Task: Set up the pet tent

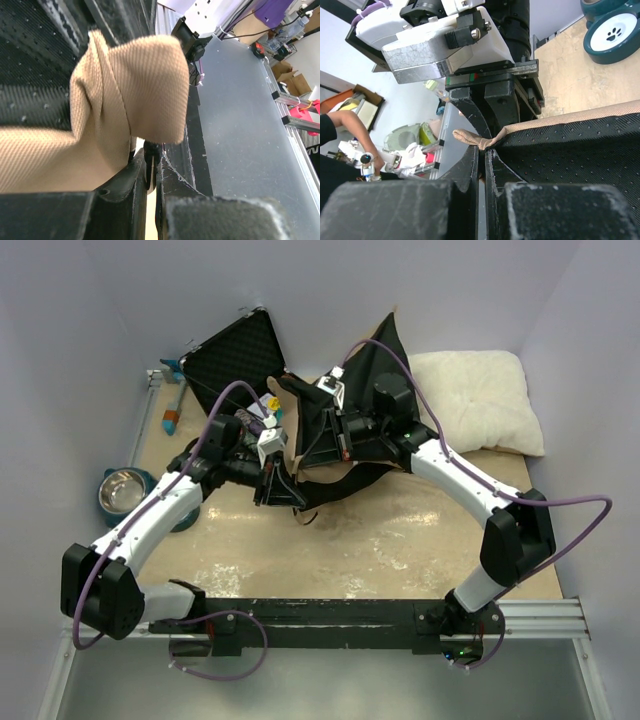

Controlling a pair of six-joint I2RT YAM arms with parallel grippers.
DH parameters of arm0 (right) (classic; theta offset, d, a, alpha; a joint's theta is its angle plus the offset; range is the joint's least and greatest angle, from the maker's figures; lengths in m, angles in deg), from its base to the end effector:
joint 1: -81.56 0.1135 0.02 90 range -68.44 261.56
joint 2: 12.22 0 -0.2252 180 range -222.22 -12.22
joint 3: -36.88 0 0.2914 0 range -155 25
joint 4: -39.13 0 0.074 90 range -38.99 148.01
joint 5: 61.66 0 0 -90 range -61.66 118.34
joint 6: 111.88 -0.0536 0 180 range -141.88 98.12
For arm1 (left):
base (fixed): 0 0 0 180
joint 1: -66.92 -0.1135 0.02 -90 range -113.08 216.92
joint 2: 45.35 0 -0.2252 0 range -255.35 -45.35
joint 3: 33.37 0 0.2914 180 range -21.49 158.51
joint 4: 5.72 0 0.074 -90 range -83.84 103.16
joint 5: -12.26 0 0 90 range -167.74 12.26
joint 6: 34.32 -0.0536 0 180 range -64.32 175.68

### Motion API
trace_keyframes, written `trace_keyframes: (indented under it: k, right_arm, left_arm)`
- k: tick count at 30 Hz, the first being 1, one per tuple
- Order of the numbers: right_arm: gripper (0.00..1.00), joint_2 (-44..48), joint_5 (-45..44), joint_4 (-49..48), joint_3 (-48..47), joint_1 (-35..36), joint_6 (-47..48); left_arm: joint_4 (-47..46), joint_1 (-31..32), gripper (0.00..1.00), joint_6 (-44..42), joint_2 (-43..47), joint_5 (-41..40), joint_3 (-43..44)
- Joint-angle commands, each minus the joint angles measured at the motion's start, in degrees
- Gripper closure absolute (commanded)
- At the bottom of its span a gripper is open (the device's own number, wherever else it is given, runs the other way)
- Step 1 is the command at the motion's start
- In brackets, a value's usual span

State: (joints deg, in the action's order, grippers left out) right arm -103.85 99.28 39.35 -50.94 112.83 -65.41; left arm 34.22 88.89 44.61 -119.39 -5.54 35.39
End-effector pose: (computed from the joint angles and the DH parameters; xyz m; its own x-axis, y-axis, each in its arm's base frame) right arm 0.3228 0.2553 0.3128 -0.7153 -0.1713 -0.6775 -0.6658 -0.1273 0.7352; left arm 0.2702 -0.1640 0.2390 -0.5046 0.2669 -0.8210 0.8490 -0.0190 -0.5280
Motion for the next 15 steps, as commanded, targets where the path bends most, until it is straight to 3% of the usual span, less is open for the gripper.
trace_keyframes:
  k: [1, 15]
  right_arm:
    - [1.0, 5.77, -3.0, -14.71, -7.64, 0.02, -0.42]
    - [1.0, 6.65, -1.68, -9.8, -4.56, 0.37, 5.37]
  left_arm:
    - [18.09, 1.49, 1.0, 4.31, -4.18, -8.92, -4.76]
    - [18.44, 1.49, 1.0, 4.57, -4.36, -7.78, -3.36]
